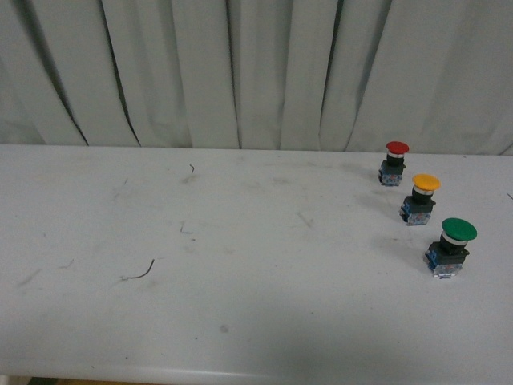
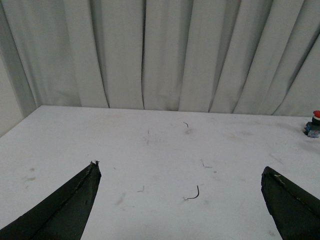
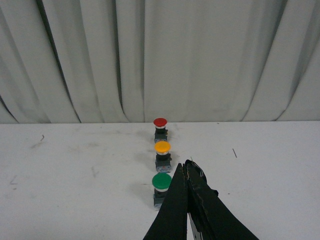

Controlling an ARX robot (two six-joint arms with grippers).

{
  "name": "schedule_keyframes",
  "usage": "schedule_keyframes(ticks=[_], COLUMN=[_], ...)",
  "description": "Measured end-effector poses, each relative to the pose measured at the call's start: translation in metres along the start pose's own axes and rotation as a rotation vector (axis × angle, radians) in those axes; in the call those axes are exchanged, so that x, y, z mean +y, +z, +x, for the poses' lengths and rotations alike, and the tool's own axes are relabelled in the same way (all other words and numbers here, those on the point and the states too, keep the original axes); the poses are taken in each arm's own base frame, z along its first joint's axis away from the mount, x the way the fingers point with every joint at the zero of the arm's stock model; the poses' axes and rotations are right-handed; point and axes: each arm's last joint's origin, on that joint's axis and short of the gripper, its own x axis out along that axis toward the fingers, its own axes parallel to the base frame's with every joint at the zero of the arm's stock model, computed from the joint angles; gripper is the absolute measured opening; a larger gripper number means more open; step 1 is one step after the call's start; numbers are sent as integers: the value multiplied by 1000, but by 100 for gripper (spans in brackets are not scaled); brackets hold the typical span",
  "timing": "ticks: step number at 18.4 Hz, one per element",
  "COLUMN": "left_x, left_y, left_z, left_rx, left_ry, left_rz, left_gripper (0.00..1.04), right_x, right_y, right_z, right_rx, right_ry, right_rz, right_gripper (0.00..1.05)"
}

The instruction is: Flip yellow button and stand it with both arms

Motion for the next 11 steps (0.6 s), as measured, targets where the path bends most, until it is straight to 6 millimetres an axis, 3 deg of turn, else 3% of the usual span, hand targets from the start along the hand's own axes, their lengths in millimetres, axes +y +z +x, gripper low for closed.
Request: schedule_keyframes(ticks=[2, 11], left_x=[0, 0], left_y=[0, 0], left_z=[0, 0], left_rx=[0, 0], left_ry=[0, 0], left_rz=[0, 0], left_gripper=[98, 98], right_x=[-10, -9], right_y=[-8, -30], right_z=[-5, -22], right_rx=[6, -1], right_ry=[-27, -5], right_rz=[-2, -3], right_gripper=[2, 2])
